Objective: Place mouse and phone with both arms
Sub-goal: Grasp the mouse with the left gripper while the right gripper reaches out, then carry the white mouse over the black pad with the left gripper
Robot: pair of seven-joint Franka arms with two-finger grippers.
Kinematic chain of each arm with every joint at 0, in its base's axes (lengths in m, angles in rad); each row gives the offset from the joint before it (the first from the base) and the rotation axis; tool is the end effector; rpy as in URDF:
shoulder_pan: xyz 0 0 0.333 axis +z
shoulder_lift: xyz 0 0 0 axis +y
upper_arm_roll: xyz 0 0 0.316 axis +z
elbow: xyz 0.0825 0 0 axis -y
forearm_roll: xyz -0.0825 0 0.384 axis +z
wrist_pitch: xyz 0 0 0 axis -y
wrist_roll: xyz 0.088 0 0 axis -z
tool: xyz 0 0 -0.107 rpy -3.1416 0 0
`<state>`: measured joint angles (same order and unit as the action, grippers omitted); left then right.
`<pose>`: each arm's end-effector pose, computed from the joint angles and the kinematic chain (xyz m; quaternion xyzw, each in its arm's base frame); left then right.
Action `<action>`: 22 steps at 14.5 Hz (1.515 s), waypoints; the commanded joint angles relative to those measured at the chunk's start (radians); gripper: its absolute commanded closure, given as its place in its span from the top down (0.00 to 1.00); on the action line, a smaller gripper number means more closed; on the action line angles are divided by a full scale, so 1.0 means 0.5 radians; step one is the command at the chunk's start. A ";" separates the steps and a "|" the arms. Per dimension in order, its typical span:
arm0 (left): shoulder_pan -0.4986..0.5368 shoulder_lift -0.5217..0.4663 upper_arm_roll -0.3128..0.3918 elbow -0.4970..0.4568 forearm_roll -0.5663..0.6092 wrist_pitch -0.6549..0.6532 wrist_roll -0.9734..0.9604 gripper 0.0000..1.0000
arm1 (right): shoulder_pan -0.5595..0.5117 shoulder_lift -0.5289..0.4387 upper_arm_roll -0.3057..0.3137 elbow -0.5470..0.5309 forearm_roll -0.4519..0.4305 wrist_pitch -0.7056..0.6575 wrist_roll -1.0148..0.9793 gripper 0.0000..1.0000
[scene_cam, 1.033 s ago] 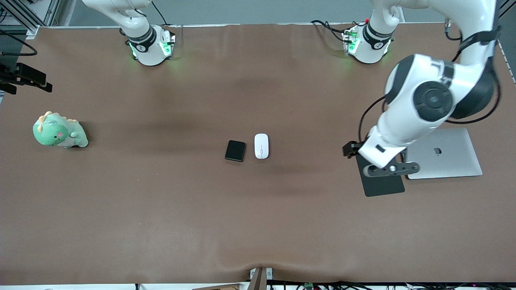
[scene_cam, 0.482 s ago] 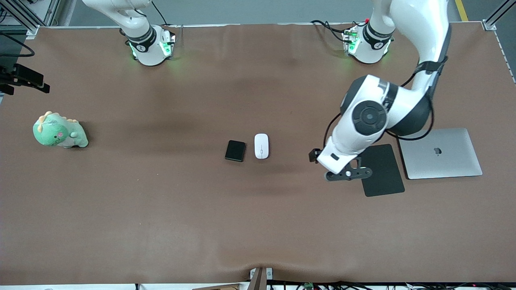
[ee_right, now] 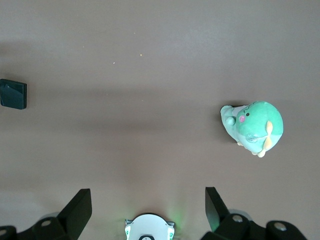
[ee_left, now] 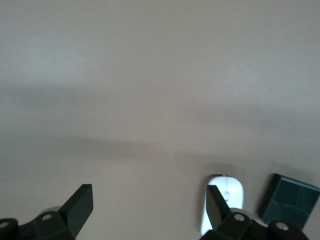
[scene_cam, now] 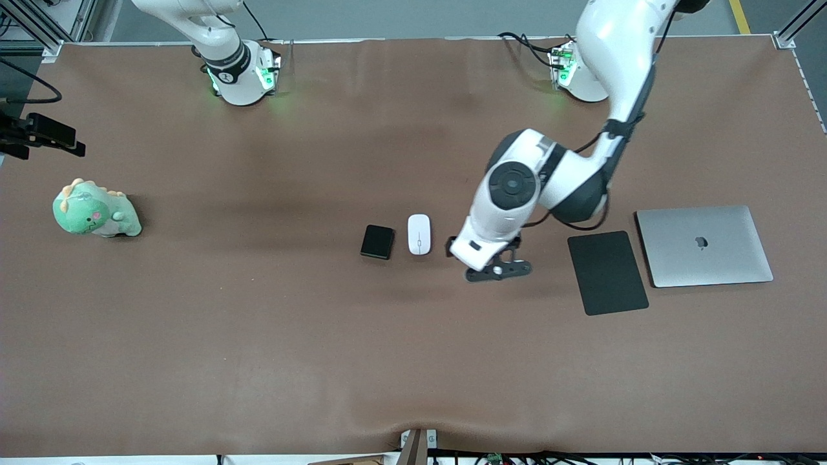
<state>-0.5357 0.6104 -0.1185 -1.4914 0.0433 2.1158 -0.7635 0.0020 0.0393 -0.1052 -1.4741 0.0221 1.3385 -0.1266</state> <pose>0.5740 -0.4199 0.3179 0.9984 0.0545 -0.0029 0.0175 0.5390 -0.0518 0.6294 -0.9961 -0.0131 0.0856 0.0188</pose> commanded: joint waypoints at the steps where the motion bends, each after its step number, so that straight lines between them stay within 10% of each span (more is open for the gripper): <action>1: -0.106 0.104 0.007 0.050 -0.004 0.109 -0.056 1.00 | -0.013 0.053 0.014 0.055 0.008 -0.020 -0.023 1.00; 22: -0.410 0.470 0.038 0.013 0.131 0.472 -0.326 1.00 | 0.260 0.351 0.045 -0.267 0.164 0.280 0.262 1.00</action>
<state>-0.7391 0.8433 -0.1074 -1.4942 0.0724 2.3527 -0.9075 0.1108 0.2307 -0.0779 -1.5791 0.0760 1.4569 -0.0416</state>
